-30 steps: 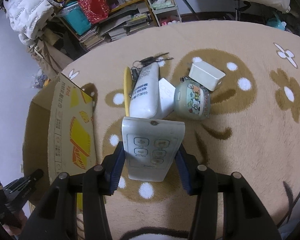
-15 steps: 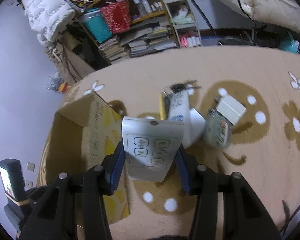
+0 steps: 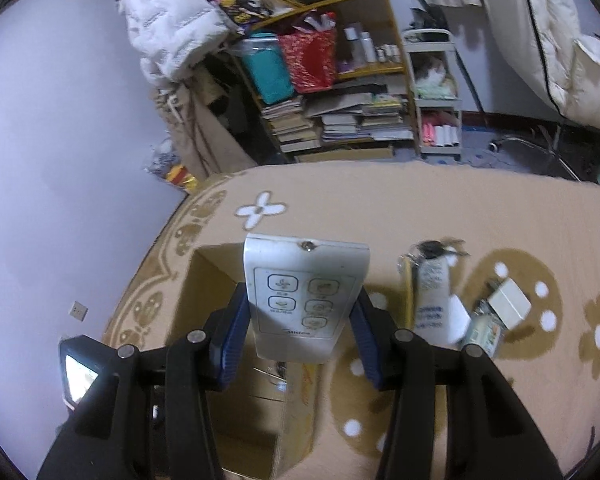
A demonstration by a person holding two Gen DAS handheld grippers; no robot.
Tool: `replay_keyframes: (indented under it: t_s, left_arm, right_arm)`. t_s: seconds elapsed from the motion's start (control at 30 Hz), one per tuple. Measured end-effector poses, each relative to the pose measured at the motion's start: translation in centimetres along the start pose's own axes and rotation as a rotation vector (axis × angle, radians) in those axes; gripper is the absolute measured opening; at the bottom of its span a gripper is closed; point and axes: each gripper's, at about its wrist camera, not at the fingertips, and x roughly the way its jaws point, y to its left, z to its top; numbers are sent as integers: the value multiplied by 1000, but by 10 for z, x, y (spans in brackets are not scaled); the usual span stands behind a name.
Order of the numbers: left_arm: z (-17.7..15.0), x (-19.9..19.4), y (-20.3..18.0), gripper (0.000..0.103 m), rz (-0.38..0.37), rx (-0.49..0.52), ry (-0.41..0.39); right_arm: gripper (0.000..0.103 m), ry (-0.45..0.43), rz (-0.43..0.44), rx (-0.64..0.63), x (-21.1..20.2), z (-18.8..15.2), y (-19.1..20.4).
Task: Organize rigid objects
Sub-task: 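Carry the remote into the box and release it with the right tool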
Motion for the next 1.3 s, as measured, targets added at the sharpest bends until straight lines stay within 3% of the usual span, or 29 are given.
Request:
replay_keyframes:
  t_s: [0.17,0.4,0.6,0.97,1.3]
  left_arm:
    - [0,0,0,13,0,1,0]
    - [1,-1,1,13,-1,-3,1]
    - [2,-1,1,13,-5,-7,2]
    - [2,-1,1,13,-5,-4,1]
    - [1,-1,1,13,-1,-3,-2]
  right_arm:
    - [52,19,59,-9,13,1,14]
    - [52,124,145,29,45,-18,19]
    - [52,171,100,-40,62,-33,32]
    - [53,172,26,-117,65,-34,45]
    - [53,141,35,-101,59,-28,42]
